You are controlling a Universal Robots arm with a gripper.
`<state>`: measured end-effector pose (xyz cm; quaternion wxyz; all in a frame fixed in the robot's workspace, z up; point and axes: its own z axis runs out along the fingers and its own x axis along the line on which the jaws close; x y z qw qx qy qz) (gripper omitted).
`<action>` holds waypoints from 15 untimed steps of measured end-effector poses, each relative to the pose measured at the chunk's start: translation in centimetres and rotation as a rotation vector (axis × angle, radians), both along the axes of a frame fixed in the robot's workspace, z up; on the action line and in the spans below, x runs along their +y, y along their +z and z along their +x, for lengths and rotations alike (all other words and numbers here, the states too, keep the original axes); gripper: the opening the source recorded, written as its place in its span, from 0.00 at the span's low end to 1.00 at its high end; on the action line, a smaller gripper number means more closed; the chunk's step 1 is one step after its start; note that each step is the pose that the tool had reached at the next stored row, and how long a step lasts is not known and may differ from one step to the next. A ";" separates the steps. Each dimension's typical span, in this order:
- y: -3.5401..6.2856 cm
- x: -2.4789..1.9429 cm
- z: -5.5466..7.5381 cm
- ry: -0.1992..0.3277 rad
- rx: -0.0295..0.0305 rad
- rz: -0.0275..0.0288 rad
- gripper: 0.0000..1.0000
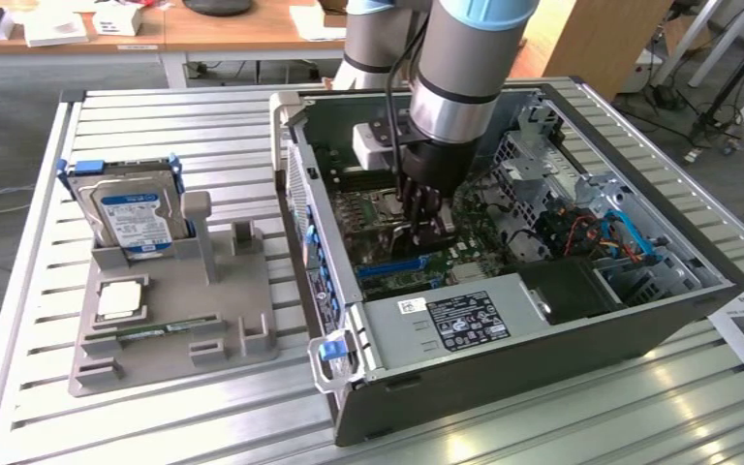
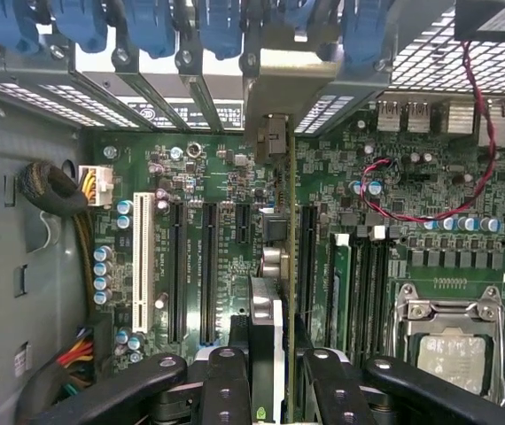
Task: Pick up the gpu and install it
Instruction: 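Insert the gpu into the slot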
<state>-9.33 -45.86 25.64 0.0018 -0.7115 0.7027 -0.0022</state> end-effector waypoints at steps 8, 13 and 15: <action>-0.29 0.17 -0.2 0.000 0.0001 -0.0013 0.28; -0.41 0.17 -0.2 0.000 -0.0002 -0.0027 0.28; -0.50 0.17 -0.2 0.000 0.0000 -0.0031 0.28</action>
